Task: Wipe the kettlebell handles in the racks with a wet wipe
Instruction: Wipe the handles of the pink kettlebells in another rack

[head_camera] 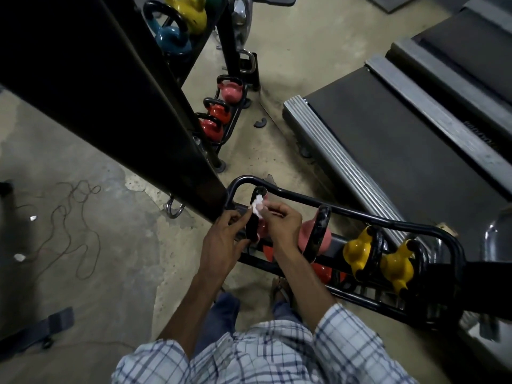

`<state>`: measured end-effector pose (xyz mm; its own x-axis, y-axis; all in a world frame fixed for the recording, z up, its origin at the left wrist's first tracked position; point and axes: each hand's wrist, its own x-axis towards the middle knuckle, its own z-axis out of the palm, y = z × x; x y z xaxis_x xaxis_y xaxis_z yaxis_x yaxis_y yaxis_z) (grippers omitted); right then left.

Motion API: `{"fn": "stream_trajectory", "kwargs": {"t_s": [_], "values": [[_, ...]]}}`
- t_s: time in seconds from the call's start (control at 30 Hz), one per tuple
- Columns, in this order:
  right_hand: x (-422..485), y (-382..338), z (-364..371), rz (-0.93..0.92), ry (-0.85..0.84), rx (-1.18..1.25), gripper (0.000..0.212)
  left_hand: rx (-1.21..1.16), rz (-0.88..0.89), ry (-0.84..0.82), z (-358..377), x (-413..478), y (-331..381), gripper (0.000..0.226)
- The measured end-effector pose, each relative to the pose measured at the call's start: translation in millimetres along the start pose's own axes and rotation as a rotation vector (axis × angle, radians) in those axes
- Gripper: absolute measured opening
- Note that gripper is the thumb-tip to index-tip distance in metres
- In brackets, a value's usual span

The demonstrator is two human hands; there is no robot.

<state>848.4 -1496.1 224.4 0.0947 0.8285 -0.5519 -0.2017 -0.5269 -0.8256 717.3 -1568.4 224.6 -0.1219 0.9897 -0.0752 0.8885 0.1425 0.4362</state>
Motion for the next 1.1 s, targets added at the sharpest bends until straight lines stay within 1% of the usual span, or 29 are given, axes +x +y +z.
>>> {"fn": "stream_trajectory", "kwargs": {"t_s": [0.1,0.2,0.3,0.37,0.43,0.5,0.57,0.6,0.67,0.73,0.8,0.87,0.9,0.97,1.03,1.1], "values": [[40.3,-8.0,15.0,0.054,0.102,0.042,0.01,-0.006,-0.013,-0.022,-0.3,0.7,3.7,0.085],[68.1,-16.2,18.6,0.055,0.106,-0.051,0.015,-0.005,-0.012,-0.036,-1.7,1.7,8.3,0.082],[77.4,-25.0,11.0,0.003,0.017,-0.218,0.02,0.0,0.021,-0.029,-1.5,1.0,11.8,0.086],[82.4,-28.5,2.5,-0.04,-0.068,-0.346,0.019,0.007,0.038,-0.018,0.3,0.4,13.8,0.089],[83.0,-38.5,-4.3,-0.15,-0.164,-0.491,0.015,0.015,0.047,-0.015,3.9,1.7,14.3,0.092],[83.7,-53.2,-6.1,-0.266,-0.273,-0.66,0.019,0.023,0.042,-0.009,8.6,3.0,15.1,0.095],[86.2,-68.3,-1.1,-0.329,-0.363,-0.832,0.016,0.011,0.031,-0.007,11.4,3.3,17.0,0.096],[88.2,-74.3,3.0,-0.336,-0.382,-0.915,0.015,0.007,0.028,-0.005,12.3,3.3,18.1,0.095],[92.1,-83.2,11.3,-0.327,-0.393,-1.064,0.017,0.024,0.032,0.007,12.2,2.9,21.0,0.091],[92.4,-91.8,17.7,-0.329,-0.433,-1.173,0.018,0.05,0.045,0.052,10.6,0.9,23.7,0.086],[87.1,-100.8,23.7,-0.349,-0.546,-1.309,0.012,0.045,0.059,0.101,8.9,-1.8,25.6,0.076],[82.1,-107.0,32.4,-0.369,-0.648,-1.444,0.01,0.05,0.066,0.12,10.5,-3.7,26.2,0.064],[82.2,-107.5,37.9,-0.387,-0.656,-1.503,0.011,0.063,0.067,0.128,11.5,-3.8,26.4,0.059],[84.1,-106.4,49.0,-0.419,-0.592,-1.601,0.019,0.086,0.059,0.127,12.8,-2.6,26.1,0.053],[85.2,-106.3,55.4,-0.409,-0.544,-1.651,0.025,0.092,0.05,0.117,13.9,-2.3,26.2,0.054],[81.8,-106.7,55.9,-0.37,-0.579,-1.662,0.025,0.086,0.045,0.112,11.8,-2.9,27.3,0.052]]}}
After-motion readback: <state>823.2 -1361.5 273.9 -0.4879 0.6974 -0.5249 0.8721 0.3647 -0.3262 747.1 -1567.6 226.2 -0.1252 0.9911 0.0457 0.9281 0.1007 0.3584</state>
